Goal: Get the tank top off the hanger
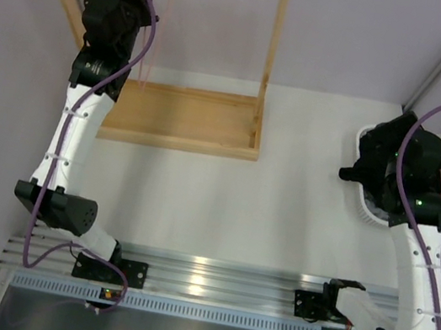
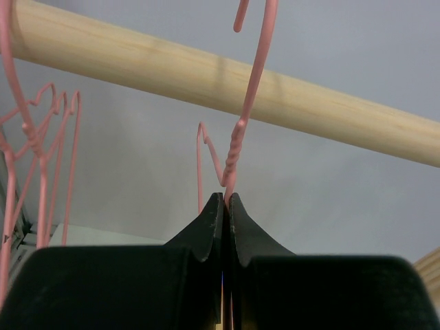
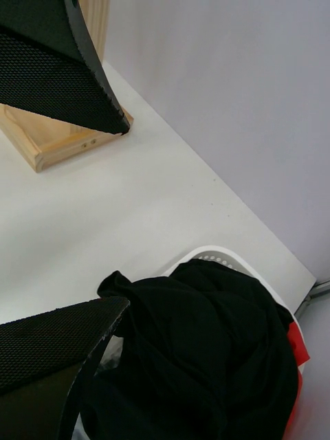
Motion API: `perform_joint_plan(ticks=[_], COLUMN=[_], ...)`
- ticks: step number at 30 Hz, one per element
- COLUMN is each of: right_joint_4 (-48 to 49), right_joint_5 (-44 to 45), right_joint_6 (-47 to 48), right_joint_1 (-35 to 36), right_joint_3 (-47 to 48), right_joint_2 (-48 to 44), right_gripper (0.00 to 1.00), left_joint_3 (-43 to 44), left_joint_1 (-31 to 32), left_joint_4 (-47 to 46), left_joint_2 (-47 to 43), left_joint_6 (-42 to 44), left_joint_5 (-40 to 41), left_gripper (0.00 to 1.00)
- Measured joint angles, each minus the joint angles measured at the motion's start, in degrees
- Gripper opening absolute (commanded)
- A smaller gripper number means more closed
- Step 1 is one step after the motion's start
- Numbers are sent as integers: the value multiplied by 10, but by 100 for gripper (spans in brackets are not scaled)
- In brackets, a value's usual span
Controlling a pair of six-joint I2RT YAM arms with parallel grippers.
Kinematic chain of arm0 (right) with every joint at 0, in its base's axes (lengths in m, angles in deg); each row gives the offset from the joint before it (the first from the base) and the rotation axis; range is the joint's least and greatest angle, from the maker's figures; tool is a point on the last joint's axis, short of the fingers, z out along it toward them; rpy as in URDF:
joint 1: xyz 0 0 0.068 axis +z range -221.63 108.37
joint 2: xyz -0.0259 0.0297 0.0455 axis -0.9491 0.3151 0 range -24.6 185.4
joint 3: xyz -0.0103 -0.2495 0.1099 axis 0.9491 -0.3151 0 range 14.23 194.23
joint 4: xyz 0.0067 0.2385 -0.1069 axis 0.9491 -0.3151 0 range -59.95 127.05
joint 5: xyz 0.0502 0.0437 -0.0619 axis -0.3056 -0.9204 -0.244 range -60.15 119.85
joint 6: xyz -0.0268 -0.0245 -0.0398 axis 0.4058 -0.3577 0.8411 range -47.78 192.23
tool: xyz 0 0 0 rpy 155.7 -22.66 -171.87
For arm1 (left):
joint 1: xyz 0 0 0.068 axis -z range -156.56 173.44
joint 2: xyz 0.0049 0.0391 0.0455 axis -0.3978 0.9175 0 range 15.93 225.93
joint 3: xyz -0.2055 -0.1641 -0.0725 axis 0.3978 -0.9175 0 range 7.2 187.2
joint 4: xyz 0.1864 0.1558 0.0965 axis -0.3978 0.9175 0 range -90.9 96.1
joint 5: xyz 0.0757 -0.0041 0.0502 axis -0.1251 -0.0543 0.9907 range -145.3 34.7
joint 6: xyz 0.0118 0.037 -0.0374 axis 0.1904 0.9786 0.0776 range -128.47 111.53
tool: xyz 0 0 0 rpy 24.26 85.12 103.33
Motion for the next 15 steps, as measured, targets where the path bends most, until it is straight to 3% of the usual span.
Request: perform_joint_plan(ticks=[15], right_joint_4=[10], right_joint_5=[-14], right_joint_6=[17], right_joint_1=[0], right_joint_3=[0], right_joint_2=[5], right_gripper=[99], left_joint_3=[51], left_joint_1=[-77], left_joint_4=[0], left_joint_2=[81], left_joint_6=[-65], left_joint_5=[-33], left_gripper=[0])
